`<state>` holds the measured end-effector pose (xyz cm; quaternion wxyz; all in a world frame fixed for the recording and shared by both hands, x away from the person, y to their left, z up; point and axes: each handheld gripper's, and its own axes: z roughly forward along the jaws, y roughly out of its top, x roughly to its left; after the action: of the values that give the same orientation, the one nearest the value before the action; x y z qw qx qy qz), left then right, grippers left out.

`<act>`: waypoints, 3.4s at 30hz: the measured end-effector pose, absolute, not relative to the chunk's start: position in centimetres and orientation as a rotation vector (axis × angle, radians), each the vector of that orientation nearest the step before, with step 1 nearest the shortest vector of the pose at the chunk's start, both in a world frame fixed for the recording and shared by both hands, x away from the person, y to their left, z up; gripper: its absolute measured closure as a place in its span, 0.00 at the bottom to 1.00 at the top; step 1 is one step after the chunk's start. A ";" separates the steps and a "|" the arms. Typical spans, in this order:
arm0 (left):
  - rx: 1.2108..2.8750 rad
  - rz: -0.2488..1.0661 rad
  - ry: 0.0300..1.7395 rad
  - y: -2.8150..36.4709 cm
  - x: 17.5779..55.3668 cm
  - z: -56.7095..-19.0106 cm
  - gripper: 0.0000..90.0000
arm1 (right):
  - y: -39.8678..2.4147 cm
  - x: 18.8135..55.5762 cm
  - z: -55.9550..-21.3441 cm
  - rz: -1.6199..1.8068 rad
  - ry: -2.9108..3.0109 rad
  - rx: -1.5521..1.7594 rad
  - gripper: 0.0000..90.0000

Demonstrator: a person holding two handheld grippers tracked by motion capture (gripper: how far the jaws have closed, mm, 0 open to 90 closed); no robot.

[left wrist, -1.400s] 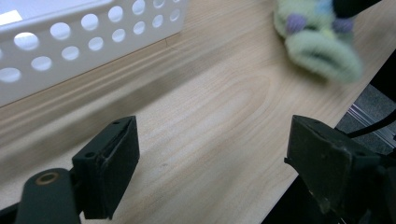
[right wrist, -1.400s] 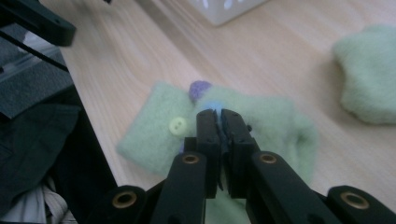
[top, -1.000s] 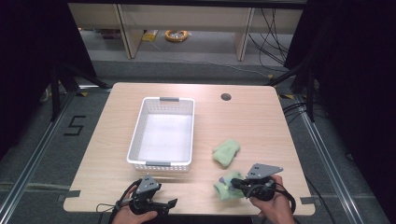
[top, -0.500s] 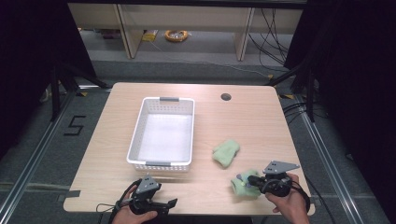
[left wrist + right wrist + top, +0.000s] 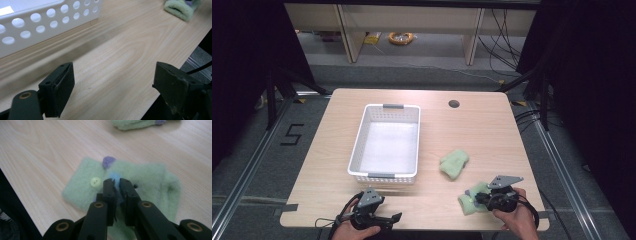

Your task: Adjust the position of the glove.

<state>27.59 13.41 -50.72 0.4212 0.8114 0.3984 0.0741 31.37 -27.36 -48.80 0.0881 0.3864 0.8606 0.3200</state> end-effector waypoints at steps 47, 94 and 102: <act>2.010 0.186 1.013 13.6 27.7 -50.7 0.18 | -20.9 45.5 -48.5 0.869 2.632 1.019 0.74; 2.038 0.178 0.995 13.5 27.6 -50.7 0.18 | -16.5 32.9 -46.1 1.219 2.650 0.926 0.99; 2.023 0.169 1.000 13.0 27.5 -50.9 0.19 | -16.2 32.2 -48.1 1.180 2.649 0.993 0.99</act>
<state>27.48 12.96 -50.85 0.4252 0.8091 0.4001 0.0674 32.18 -16.17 -48.10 0.0382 0.3237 0.8636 0.3848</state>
